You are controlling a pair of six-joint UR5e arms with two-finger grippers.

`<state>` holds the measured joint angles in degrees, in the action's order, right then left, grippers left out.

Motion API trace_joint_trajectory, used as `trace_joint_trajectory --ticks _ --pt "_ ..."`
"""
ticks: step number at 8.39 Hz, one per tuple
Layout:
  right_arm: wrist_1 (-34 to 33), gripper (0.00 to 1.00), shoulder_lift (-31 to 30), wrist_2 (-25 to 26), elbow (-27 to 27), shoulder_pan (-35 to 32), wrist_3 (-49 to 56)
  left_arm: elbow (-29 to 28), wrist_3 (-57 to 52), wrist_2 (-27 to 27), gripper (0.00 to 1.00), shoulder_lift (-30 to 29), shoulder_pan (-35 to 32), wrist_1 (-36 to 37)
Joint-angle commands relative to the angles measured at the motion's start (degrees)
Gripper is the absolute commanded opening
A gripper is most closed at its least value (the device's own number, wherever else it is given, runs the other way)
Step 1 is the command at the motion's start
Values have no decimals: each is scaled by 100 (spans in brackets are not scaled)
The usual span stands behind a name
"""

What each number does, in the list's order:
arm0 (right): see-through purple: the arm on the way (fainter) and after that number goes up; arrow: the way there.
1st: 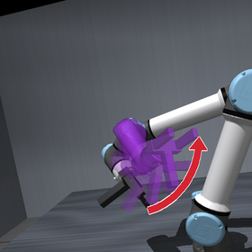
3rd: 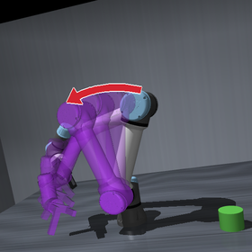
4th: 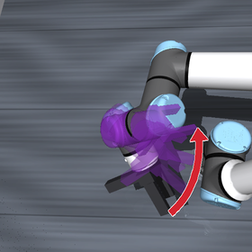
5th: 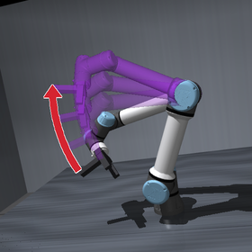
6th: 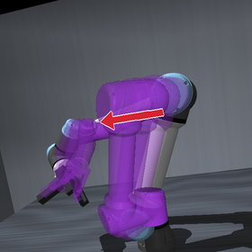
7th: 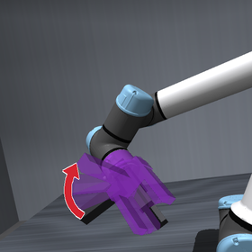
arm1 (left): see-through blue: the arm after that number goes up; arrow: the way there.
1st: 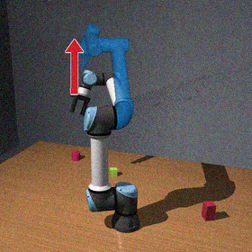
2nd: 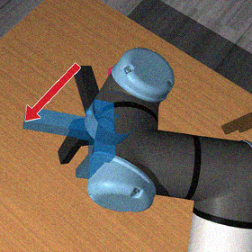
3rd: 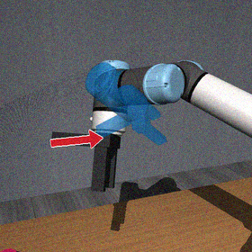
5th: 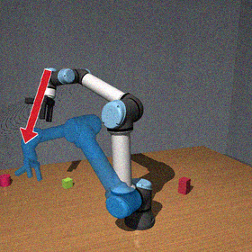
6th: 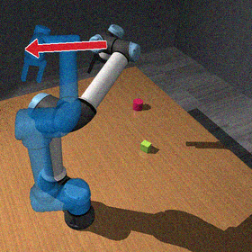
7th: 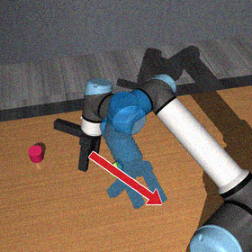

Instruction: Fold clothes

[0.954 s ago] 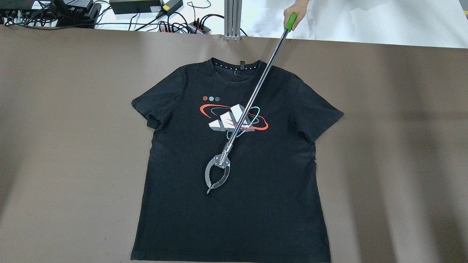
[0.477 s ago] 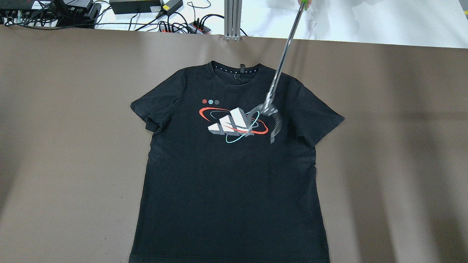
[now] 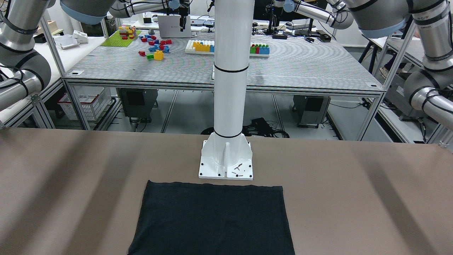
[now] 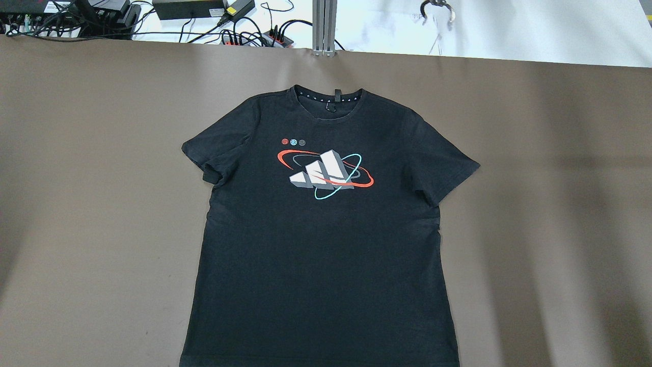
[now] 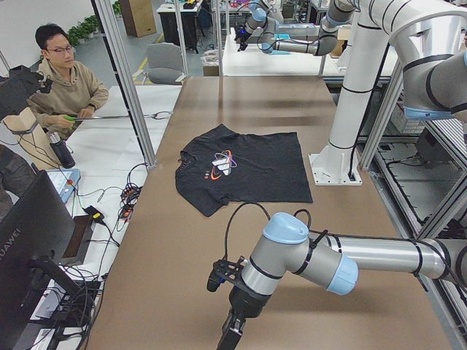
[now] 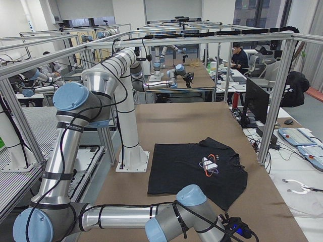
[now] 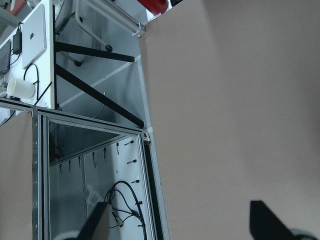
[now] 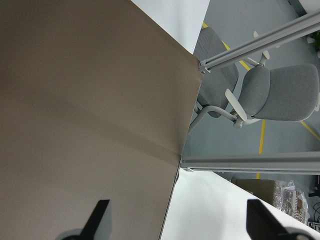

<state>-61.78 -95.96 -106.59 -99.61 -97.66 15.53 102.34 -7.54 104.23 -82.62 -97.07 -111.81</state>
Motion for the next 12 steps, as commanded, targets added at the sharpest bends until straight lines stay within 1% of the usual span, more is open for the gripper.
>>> trace_joint_trajectory --ticks 1,2,4,6,8,9,10,12 --pt "-18 95 7 -334 12 53 -119 -4 25 0 100 96 4 1" --pt "-27 95 60 -659 20 176 -721 5 68 1 100 114 4 -7" --pt "-18 95 173 -1283 20 701 -1986 5 60 1 100 123 4 -7" --pt "-18 95 551 -1863 46 1456 -3759 14 60 1 100 158 4 -103" --pt "26 95 1138 -2067 265 2177 -5333 31 69 1 100 193 13 -139" --pt "26 95 1420 -2068 432 2581 -5985 66 69 1 100 194 13 -139" --pt "130 94 1744 -2059 834 2924 -6209 75 77 1 100 185 21 -157" --pt "368 92 2298 -2059 1616 3374 -6491 31 69 1 100 132 21 -157"
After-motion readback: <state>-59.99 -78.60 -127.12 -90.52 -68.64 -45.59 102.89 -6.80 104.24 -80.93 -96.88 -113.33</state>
